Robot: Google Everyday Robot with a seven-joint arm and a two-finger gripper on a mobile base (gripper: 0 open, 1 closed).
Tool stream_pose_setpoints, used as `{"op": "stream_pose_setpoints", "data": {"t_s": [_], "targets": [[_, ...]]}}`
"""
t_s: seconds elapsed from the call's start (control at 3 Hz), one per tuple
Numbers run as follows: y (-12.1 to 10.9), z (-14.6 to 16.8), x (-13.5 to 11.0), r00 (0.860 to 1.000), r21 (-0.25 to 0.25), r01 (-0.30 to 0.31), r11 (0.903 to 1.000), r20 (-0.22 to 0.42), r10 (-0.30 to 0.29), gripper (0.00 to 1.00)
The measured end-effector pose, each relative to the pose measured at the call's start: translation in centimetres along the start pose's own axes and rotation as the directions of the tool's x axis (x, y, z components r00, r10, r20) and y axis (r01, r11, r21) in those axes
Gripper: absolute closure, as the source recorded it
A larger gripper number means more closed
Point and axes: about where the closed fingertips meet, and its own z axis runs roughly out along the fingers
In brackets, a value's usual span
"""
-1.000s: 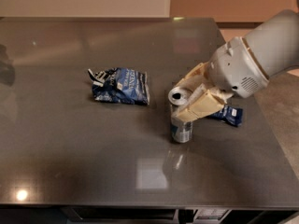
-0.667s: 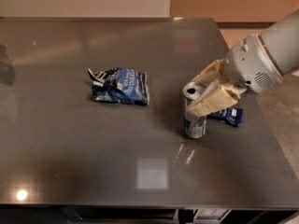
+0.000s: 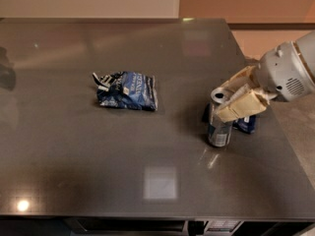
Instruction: Move redbull can near rxbar blueberry
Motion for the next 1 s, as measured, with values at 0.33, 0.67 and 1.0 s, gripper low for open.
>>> {"op": "stream_pose_setpoints", "data": {"t_s": [0.33,0.67,1.0], "targets": [[-0.45,-0.28,0.79,0.999,0.009,-0.028,0.9996,0.027,0.028,0.39],[-0.71,-0.38,1.33,0.998,0.014,-0.041,0.9991,0.044,0.04,0.15],[-0.62,-0.29,1.15,0.998,0.012,-0.037,0.9992,0.044,0.036,0.0]]}}
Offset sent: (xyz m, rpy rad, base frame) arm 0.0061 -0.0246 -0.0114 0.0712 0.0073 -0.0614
